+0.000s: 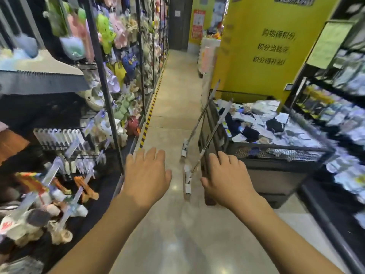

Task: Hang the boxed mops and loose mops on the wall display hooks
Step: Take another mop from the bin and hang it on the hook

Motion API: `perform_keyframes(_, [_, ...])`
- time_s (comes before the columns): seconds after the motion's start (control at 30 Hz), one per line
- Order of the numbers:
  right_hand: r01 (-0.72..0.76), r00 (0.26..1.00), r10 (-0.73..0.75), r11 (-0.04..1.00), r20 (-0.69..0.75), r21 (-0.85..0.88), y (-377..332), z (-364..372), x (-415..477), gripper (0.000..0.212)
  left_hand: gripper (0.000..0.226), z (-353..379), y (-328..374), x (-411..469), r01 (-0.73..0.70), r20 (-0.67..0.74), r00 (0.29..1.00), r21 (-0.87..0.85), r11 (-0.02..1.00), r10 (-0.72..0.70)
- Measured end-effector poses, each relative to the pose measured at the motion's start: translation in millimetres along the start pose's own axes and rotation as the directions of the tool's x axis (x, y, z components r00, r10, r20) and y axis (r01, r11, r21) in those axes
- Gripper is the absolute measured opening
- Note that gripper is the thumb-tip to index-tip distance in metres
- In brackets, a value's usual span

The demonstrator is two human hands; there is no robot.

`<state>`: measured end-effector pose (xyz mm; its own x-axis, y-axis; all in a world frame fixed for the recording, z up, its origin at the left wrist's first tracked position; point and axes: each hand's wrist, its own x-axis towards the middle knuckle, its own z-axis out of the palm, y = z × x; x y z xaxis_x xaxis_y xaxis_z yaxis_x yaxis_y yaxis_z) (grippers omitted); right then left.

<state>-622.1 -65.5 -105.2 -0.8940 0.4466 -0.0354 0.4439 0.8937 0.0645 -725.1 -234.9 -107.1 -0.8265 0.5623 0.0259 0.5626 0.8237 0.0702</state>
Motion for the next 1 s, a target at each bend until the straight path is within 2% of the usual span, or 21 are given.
perform_keyframes(0.2, [-0.090,0.995,0.090,0.996,0.039,-0.006,8,6,71,0.075,0.057,0,-2,93,-0.084,0.039,0.996,-0.008,0.996,0.084])
perform_keyframes(0.47, [-0.160,0.985,0.158,0.987,0.068,0.022,31,17,161,0.071,0.058,7,15,200,-0.142,0.071,0.988,0.024,0.990,0.140])
perform_keyframes(0.83, [-0.098,0.994,0.092,0.991,0.062,0.094,92,23,344,0.065,0.062,16,51,375,-0.096,0.097,0.991,0.070,0.993,0.089])
perform_keyframes(1.0, [-0.059,0.997,0.055,0.995,0.055,0.077,123,14,430,0.072,0.061,15,73,459,-0.067,0.090,0.994,0.105,0.992,0.058])
